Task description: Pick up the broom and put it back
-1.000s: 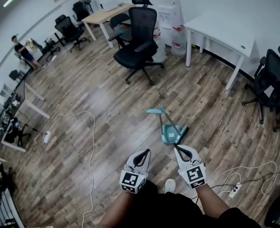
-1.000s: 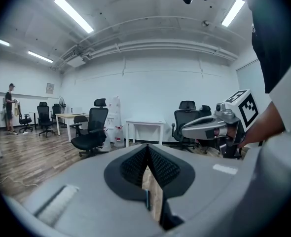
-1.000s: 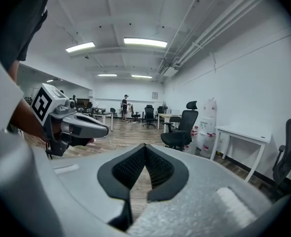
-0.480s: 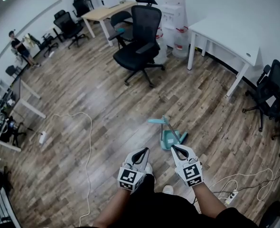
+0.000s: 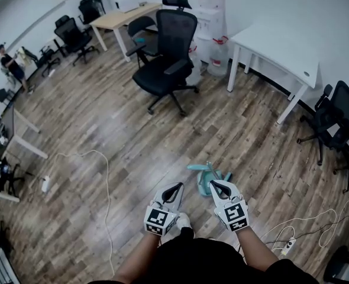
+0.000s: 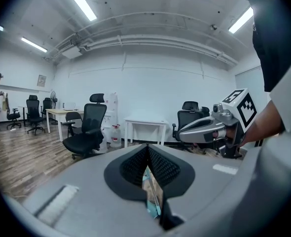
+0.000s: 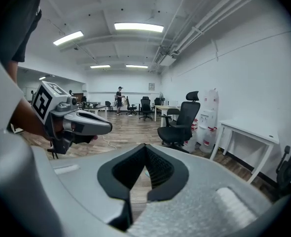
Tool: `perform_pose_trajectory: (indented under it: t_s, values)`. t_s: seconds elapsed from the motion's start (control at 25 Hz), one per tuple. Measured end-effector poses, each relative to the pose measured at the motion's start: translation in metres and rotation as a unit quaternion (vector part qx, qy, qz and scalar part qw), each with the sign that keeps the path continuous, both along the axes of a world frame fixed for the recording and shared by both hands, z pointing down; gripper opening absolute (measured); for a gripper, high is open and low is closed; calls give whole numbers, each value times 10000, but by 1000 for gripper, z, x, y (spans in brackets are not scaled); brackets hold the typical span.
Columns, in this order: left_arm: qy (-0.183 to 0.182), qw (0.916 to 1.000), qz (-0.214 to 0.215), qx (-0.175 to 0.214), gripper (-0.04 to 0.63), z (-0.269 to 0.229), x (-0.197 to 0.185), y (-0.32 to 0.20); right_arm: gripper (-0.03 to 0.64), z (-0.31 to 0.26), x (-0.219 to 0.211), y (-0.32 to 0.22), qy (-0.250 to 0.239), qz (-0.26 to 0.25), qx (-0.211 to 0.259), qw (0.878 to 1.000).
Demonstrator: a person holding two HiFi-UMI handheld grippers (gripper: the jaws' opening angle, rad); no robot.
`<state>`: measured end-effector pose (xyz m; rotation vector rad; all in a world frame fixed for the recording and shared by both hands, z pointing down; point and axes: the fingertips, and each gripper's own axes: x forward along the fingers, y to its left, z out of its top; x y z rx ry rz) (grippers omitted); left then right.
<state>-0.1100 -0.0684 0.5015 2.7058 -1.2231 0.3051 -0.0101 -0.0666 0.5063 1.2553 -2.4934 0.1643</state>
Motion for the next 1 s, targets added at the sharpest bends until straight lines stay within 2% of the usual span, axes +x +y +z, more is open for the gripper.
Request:
perform_pose_trajectory:
  t_s: [0.28,0.56,0.72,0.84,1.0]
  values:
    - [-97,9994,299,-170,16,5,-13,-30,3,21,-1,-23,236,295,-177,9991]
    - [-138,9992,358,-56,17,18,-7,-49,3,35,19,-38,296,436,-372,9979]
    - [-121,9992,182,-322,16,29,-3,-56,3,45,27,-44,359,282,-420,9981]
    - [-251,9985,8,-495,16,35,-3,-58,5,51,35,-47,455,217,-407,9979]
    - [-277,9982,-128,-518,16,47,4,-59,5,62,50,-51,525,181,-485,9973]
